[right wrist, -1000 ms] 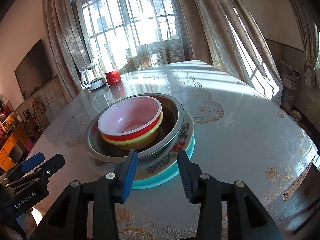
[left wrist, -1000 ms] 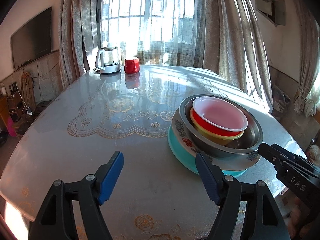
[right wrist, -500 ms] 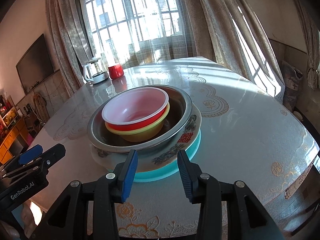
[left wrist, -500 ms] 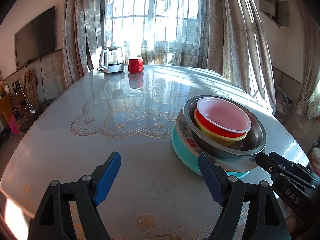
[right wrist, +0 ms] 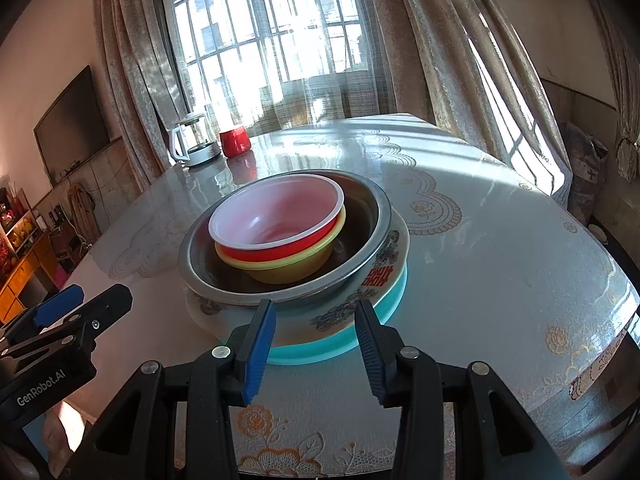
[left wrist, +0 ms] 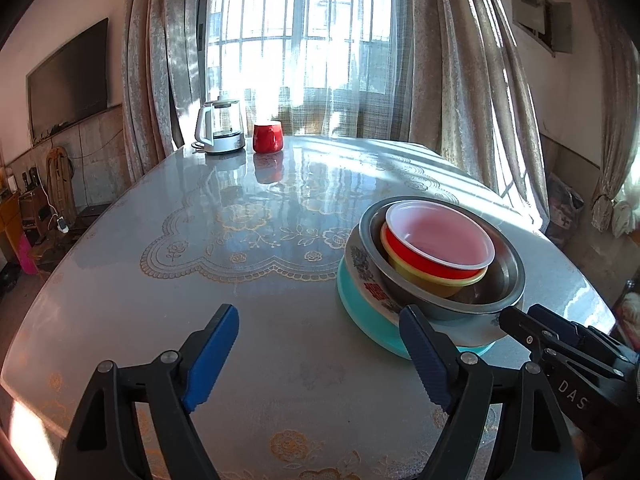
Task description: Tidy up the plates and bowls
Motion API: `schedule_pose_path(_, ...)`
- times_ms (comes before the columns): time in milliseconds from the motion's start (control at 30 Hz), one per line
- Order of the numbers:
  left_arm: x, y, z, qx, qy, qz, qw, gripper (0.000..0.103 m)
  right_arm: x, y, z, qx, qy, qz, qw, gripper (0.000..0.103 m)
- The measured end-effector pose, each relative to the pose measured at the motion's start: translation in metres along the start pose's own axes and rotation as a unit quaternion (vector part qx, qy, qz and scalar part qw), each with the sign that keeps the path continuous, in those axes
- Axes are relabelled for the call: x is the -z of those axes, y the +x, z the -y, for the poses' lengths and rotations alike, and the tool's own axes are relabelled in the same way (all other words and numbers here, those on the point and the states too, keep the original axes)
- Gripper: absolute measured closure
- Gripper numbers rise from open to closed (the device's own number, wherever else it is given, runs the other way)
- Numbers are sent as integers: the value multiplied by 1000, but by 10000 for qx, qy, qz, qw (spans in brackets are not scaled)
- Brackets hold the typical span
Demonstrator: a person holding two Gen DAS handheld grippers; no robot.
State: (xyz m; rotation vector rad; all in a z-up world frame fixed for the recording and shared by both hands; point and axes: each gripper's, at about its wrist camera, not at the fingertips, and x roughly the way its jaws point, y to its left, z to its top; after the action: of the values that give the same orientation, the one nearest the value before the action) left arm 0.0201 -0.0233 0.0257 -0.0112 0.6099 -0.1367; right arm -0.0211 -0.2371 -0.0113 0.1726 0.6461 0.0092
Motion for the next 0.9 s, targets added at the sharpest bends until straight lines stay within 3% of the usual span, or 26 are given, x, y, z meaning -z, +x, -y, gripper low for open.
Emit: schedule_pose_path(900,-3,-5,1,-28,11,105,9999,18,-2,-3,-3,25,-31,49,10000,61)
